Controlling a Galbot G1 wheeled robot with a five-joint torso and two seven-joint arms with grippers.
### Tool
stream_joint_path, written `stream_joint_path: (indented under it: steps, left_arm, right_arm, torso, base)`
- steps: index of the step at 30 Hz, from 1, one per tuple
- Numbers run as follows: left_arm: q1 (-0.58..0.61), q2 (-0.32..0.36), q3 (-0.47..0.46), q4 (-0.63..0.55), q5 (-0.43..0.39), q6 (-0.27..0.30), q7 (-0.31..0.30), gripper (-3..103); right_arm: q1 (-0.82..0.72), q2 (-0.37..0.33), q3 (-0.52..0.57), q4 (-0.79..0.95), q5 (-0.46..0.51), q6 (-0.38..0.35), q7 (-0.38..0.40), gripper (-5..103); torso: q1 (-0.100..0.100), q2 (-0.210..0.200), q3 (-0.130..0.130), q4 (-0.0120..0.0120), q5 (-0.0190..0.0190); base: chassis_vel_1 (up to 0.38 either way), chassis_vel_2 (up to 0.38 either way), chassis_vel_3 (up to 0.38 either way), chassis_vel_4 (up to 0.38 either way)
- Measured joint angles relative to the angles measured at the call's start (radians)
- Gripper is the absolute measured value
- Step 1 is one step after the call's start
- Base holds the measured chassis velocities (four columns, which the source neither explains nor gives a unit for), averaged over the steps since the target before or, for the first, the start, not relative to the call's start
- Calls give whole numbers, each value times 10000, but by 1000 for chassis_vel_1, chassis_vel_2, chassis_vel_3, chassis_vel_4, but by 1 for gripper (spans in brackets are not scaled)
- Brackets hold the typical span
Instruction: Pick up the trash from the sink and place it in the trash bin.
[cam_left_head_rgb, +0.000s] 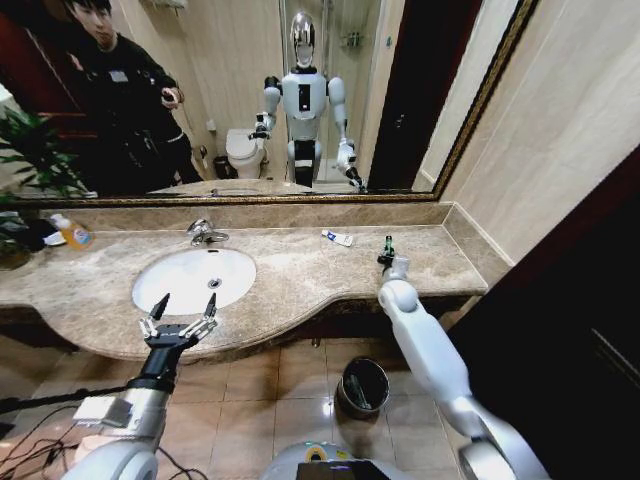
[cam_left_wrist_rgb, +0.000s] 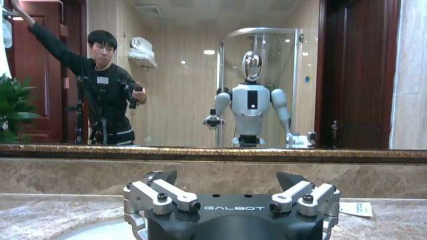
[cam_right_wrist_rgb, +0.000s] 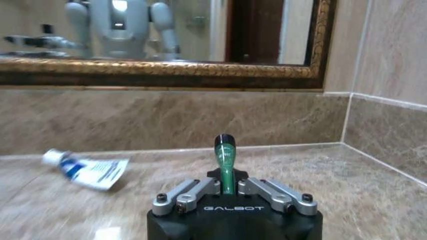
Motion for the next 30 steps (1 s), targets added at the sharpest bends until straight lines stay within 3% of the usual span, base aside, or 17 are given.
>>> stream_joint_path:
  steps: [2,5,12,15,21,30]
  left_arm:
    - [0,0,0,0,0,0,0,100]
    - [0,0,0,0,0,0,3,100]
    - [0,-1,0,0,0,0,-1,100]
    - [0,0,0,0,0,0,0,100]
    - [0,0,0,0,1,0,1,100]
    - [0,0,0,0,0,0,0,100]
  right_arm:
    - [-328,-116,22,342,1,66,-238,8]
    - [-1496,-366,226,1506,-73,352,-1355,8]
    - [-3054,-617,734,3299,121,484,-1854,8]
    - [-4697,-572,1057,4176,28,918,-2027,8]
    - [-6255,-244,1217,4181,-520,2059,-2176,8]
    - [-7203,48,820,2306,-969,3386,-2211,8]
  torso:
    - [0,0,0,-1,-1]
    - [0,0,-1,1,0]
    - [0,0,-1,2,-2]
    - [-1,0,-1,0,-1]
    - [-2,1,-2,0,-2]
    - [-1,1,0,1,-2]
  base:
    - [0,0,0,0]
    - [0,0,0,0]
    - [0,0,0,0]
    - [0,0,0,0]
    - [0,0,0,0]
    - [0,0,0,0]
